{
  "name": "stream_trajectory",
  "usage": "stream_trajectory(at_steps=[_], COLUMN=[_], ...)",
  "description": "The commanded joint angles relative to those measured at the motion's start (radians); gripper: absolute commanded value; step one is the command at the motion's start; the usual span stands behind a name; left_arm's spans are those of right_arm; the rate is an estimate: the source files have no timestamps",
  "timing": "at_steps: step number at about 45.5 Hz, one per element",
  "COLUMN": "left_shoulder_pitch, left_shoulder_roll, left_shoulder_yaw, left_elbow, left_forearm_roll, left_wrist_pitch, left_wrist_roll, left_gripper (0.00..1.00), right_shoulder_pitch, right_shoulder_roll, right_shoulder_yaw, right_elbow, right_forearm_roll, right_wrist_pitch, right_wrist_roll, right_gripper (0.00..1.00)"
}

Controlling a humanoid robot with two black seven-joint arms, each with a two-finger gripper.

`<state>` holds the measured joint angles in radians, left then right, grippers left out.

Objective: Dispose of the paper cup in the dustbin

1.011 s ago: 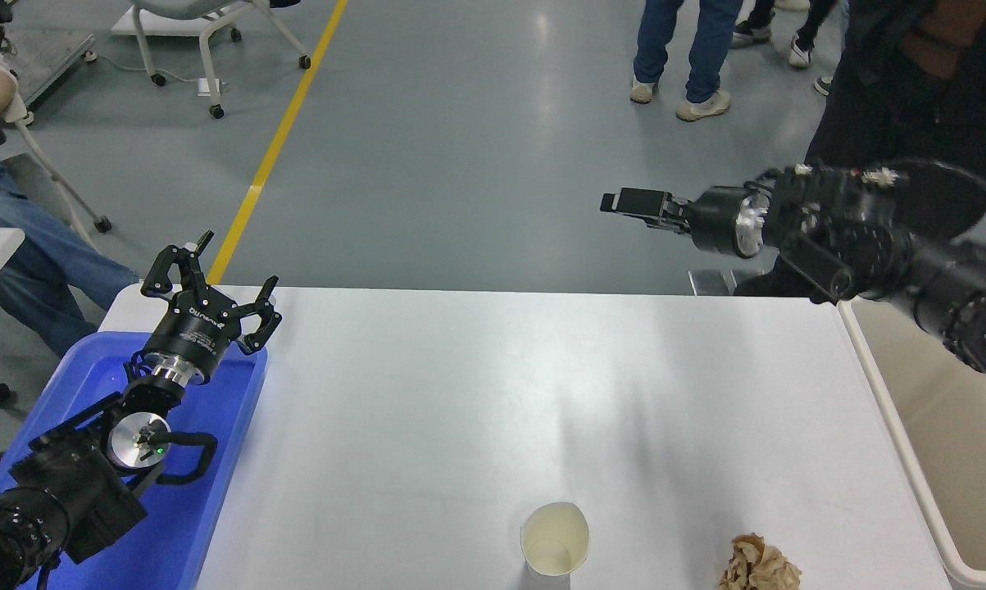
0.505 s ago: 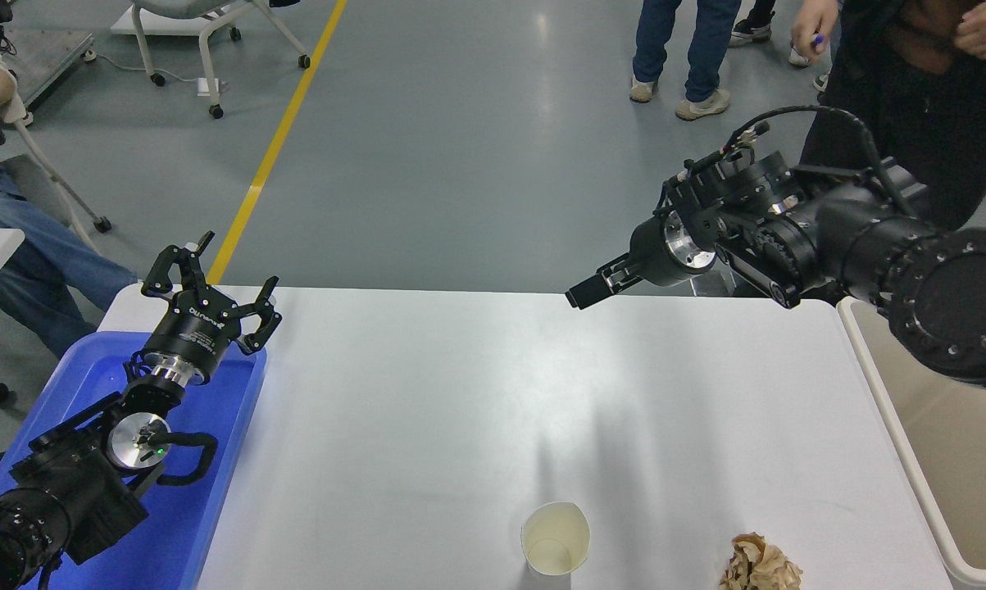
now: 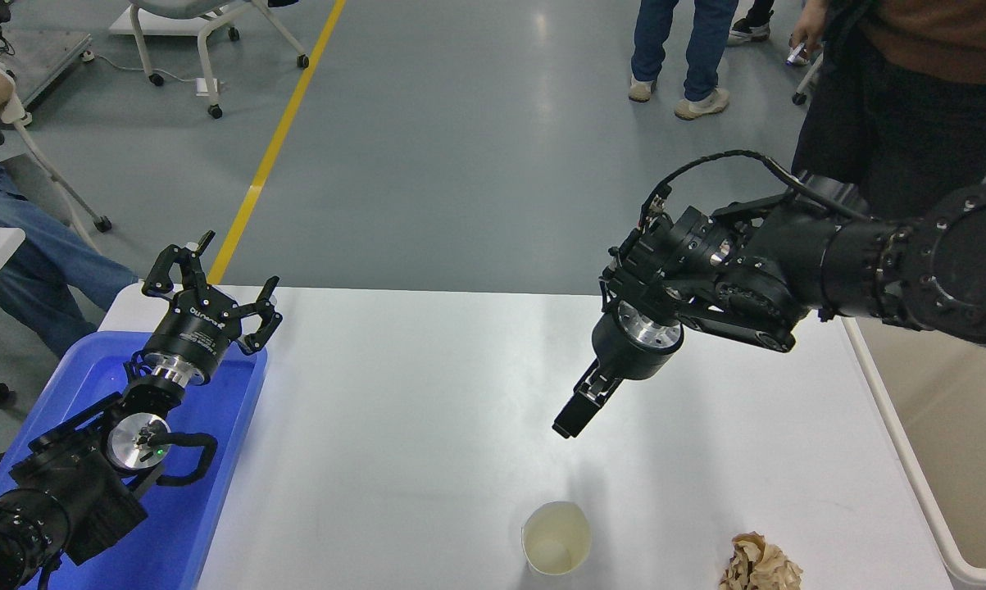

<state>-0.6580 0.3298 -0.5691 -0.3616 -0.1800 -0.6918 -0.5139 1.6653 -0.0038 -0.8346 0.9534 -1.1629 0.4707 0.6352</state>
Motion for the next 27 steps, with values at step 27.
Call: stream_trajectory(at_steps=[27], left_shoulder_pitch=[0.0], left_shoulder_roll=[0.0], left_shoulder_yaw=[0.0], left_elbow=[0.0], left_forearm_roll=[0.001], left_wrist_pitch=[0.0], left_wrist_roll=[0.0], left_gripper=[1.0], right_shoulder_pitch=[-0.187], right_shoulder_roll=[0.004], right_shoulder_yaw=[0.025], right_elbow=[-0.068], right_forearm_roll=[-0.044], right_wrist_pitch=[0.014], right_wrist_roll=[-0.006], right_gripper=[0.99])
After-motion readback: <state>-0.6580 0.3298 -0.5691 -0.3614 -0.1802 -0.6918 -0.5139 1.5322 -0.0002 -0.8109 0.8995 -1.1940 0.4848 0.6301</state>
